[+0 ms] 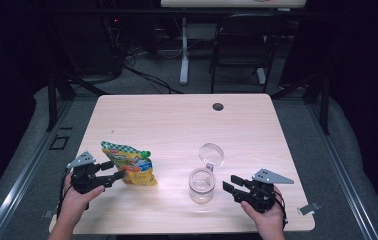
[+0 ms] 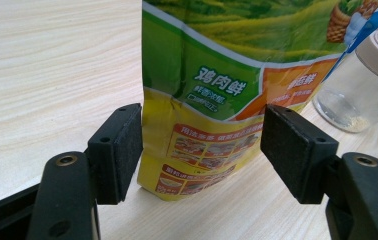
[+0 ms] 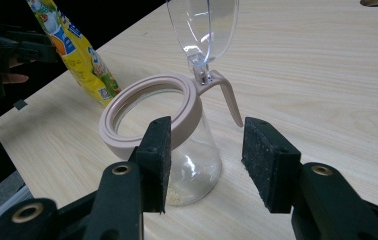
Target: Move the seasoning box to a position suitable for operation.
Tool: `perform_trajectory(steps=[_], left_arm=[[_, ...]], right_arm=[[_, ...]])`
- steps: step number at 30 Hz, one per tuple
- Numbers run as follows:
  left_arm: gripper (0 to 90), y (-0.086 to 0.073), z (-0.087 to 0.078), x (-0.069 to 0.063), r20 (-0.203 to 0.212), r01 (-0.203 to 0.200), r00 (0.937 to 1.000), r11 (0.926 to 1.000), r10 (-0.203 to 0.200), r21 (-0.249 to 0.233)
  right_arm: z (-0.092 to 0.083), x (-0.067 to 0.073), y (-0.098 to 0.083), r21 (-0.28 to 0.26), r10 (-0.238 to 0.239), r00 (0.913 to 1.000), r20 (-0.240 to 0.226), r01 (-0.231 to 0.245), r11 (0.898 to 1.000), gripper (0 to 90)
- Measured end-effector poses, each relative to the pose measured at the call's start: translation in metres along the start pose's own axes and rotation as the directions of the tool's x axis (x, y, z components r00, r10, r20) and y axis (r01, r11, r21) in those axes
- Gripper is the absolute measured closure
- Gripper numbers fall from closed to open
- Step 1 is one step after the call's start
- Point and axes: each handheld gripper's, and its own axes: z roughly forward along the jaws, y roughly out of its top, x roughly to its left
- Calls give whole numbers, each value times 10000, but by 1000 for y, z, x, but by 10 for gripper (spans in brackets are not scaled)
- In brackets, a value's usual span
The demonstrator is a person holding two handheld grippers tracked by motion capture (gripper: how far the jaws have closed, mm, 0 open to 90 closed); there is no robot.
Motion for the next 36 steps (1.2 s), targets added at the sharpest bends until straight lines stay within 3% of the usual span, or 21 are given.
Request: perform_trajectory(steps=[18,36], left_arm=[[520,-4,-2,-15,502,-338,9982,9991,325,257],[611,-8,-5,-41,785,-730,9944,9970,708,254]], right_arm=[[-2,-3,-1,14,99,9999,113,-100,9999,547],[4,-5,-1,86,39,10000,76,-39,10000,547]])
